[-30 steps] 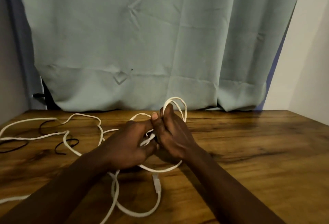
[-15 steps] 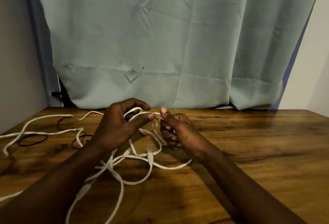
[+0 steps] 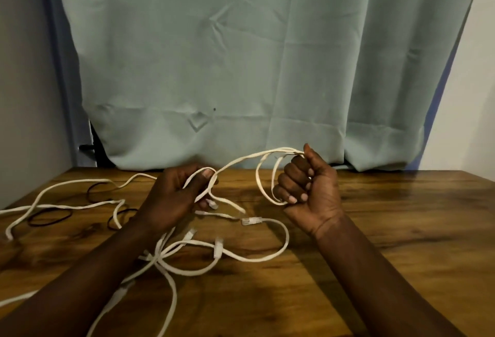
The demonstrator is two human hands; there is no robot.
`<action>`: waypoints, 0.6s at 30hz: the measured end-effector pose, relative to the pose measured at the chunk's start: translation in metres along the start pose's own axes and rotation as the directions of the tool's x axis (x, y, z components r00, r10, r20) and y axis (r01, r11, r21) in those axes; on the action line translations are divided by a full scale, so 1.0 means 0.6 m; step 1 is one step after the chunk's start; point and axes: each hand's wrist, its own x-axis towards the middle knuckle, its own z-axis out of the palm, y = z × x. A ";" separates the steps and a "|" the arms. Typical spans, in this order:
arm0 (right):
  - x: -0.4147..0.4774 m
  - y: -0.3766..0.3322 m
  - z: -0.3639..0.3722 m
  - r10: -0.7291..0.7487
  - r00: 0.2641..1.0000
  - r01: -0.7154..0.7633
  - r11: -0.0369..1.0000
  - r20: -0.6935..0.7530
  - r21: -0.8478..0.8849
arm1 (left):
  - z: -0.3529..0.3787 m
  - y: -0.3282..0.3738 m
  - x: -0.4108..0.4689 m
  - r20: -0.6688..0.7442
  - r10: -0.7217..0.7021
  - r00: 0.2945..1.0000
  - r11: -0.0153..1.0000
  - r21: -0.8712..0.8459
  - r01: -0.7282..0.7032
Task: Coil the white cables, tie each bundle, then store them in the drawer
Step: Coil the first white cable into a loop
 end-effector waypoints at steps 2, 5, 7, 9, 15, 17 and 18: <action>-0.001 -0.004 -0.002 -0.027 0.999 0.027 1.000 -0.020 0.009 | 0.003 -0.001 0.004 -0.026 -0.145 0.989 0.980 -0.145 0.140; -0.003 -0.010 -0.002 -0.051 0.998 0.052 0.998 -0.024 0.039 | -0.011 -0.013 0.008 -0.182 -0.271 0.945 0.954 -0.183 0.238; -0.004 -0.012 -0.002 -0.067 0.997 0.068 0.997 -0.024 0.048 | -0.033 -0.025 0.006 -0.273 -0.009 0.962 0.988 0.145 0.050; -0.004 -0.011 -0.003 -0.076 0.997 0.077 0.996 -0.025 0.048 | -0.048 -0.029 0.002 -0.108 0.124 0.986 0.761 0.648 -0.025; 0.000 0.016 -0.002 -0.019 0.998 0.017 0.999 -0.062 -0.042 | -0.016 -0.008 -0.002 0.110 0.064 0.992 0.563 0.817 -0.127; 0.000 0.027 0.003 -0.003 0.997 -0.007 0.992 -0.075 -0.124 | -0.005 0.005 -0.010 0.196 0.143 0.970 0.601 0.762 -0.242; -0.001 0.031 0.005 -0.003 0.997 -0.011 0.985 -0.081 -0.172 | 0.001 0.013 -0.014 0.247 0.176 0.953 0.603 0.738 -0.303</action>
